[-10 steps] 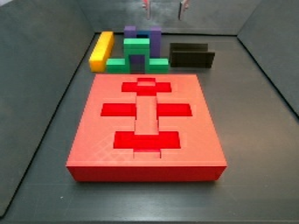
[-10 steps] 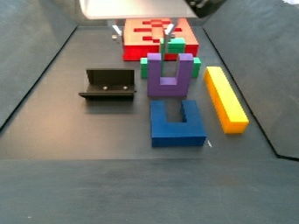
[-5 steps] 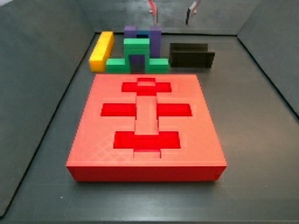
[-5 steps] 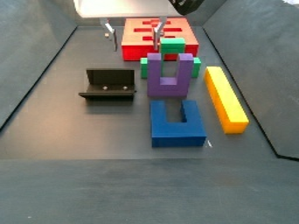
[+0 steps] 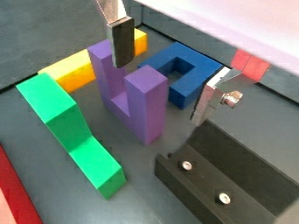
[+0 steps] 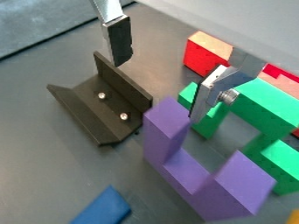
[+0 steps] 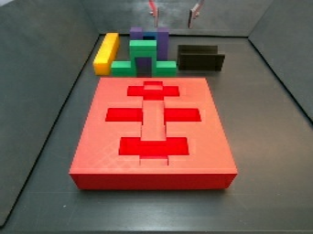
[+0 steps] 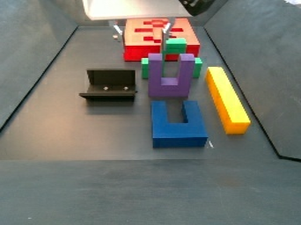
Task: Pick up the purple object. Move up. Move to above the board. Insert the purple object.
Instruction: Pick up the purple object.
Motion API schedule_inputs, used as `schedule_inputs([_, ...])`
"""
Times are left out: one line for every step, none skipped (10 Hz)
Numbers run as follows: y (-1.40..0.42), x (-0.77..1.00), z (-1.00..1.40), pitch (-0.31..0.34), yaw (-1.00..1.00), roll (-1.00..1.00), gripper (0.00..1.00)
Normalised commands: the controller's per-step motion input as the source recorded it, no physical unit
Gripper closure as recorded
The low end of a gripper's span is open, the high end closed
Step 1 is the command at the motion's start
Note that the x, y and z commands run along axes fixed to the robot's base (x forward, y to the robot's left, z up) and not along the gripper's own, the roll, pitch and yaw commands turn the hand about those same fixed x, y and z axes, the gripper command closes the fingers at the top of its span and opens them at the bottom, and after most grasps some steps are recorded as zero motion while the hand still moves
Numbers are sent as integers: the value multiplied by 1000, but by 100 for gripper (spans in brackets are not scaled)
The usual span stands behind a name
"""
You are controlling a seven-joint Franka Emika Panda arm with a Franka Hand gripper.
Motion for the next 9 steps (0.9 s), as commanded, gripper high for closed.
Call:
schedule_inputs([26, 0, -157, 0, 0, 0, 0])
schedule_inputs([111, 0, -209, 0, 0, 0, 0])
schedule_inputs([134, 0, -166, 0, -6, 0, 0])
schedule_inputs([146, 0, -126, 0, 0, 0, 0])
schedule_inputs([91, -3, -134, 0, 0, 0, 0])
schedule_inputs([0, -23, -103, 0, 0, 0, 0])
schedule_inputs([0, 0, -146, 0, 0, 0, 0])
schedule_inputs([0, 0, -209, 0, 0, 0, 0])
schedule_inputs([14, 0, -249, 0, 0, 0, 0])
